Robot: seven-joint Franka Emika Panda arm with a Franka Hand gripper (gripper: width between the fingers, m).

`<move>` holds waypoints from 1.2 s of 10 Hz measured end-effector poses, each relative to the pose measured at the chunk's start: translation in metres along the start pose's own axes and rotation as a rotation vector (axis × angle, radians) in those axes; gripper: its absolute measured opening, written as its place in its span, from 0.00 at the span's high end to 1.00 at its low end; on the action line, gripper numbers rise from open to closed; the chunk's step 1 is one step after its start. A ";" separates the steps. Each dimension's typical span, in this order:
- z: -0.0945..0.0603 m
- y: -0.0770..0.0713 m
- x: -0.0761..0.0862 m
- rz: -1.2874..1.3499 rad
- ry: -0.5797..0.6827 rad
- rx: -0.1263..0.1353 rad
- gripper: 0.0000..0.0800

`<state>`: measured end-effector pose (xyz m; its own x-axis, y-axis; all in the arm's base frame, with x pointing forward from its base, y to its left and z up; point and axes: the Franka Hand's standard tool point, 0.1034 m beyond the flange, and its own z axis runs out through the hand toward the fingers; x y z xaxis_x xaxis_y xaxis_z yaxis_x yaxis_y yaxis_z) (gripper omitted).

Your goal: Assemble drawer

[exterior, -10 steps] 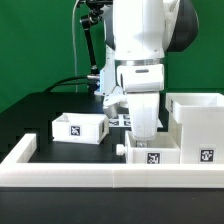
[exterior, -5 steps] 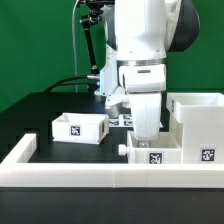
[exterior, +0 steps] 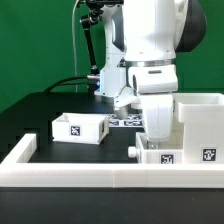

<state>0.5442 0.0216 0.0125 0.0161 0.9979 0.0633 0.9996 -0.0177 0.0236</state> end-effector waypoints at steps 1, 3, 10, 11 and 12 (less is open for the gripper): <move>0.000 0.000 0.000 0.000 0.000 0.000 0.95; 0.000 0.000 -0.001 0.004 0.000 -0.001 0.83; -0.049 0.023 -0.037 -0.004 -0.034 -0.015 0.20; -0.047 0.032 -0.050 -0.016 -0.037 -0.019 0.19; -0.042 0.037 -0.059 -0.024 -0.036 -0.013 0.19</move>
Offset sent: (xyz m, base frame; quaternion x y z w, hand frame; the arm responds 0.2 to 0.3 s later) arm 0.0002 -0.0111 0.0232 -0.0199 0.0021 0.0615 0.9979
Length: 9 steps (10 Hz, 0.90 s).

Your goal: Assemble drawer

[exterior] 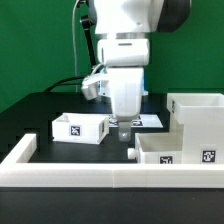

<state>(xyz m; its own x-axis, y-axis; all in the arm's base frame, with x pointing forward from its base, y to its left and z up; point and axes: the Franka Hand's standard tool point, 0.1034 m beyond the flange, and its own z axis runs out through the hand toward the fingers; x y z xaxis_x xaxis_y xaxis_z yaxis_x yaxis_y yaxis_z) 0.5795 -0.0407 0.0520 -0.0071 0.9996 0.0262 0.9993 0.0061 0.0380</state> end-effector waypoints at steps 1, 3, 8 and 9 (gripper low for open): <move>0.000 -0.001 -0.003 0.006 0.001 0.000 0.19; 0.002 -0.002 -0.004 0.009 0.001 0.004 0.19; 0.032 0.005 -0.022 -0.113 0.166 0.053 0.19; 0.034 0.006 -0.017 -0.106 0.182 0.056 0.19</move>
Offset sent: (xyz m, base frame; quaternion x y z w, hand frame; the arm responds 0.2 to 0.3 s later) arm -0.0054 0.0074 -0.0303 0.0237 0.2541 -0.0591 0.9651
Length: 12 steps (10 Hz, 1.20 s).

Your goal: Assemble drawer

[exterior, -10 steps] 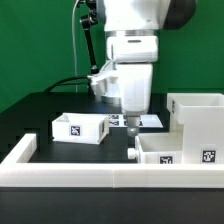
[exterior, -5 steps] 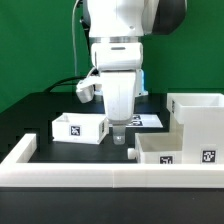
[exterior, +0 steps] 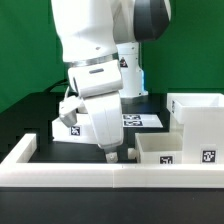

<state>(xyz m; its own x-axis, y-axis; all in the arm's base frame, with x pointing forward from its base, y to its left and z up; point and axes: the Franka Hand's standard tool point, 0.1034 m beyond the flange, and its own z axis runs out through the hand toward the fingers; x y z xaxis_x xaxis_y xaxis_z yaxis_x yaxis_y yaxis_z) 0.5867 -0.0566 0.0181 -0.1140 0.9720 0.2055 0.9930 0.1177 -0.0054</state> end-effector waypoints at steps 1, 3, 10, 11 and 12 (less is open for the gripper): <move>0.003 0.004 0.017 0.040 0.001 -0.014 0.19; 0.012 0.006 0.045 0.074 0.011 -0.027 0.19; 0.023 0.011 0.087 0.092 0.029 -0.021 0.19; 0.022 0.012 0.090 0.104 0.028 -0.021 0.19; 0.022 0.012 0.089 0.107 0.028 -0.022 0.19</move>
Offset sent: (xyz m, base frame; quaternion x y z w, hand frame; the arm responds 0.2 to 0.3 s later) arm -0.0005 0.0495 0.0071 0.0017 0.0068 0.0347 0.9994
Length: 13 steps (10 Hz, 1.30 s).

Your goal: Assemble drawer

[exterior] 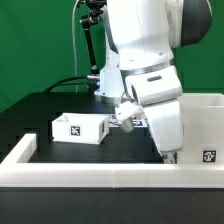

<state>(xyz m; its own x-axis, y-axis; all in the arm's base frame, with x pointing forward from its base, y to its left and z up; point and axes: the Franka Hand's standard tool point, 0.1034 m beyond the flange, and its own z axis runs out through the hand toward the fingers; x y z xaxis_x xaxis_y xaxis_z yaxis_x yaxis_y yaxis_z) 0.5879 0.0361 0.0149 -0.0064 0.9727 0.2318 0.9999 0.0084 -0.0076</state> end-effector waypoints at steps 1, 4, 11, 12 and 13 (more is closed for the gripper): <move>-0.003 0.000 -0.007 -0.018 -0.003 0.002 0.19; -0.025 -0.001 -0.072 0.038 -0.034 -0.020 0.19; -0.080 -0.090 -0.114 0.149 -0.119 -0.082 0.19; -0.079 -0.089 -0.113 0.165 -0.117 -0.082 0.19; -0.078 -0.089 -0.114 0.170 -0.117 -0.081 0.19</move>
Offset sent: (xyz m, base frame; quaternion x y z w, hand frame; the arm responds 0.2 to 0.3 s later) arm -0.0098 -0.0855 0.0124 -0.0122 -0.0153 0.0404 0.9990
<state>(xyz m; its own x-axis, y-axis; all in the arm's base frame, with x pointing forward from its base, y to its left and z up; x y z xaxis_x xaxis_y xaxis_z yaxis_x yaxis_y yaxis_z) 0.4999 -0.0938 0.0654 0.1655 0.9789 0.1196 0.9843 -0.1716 0.0422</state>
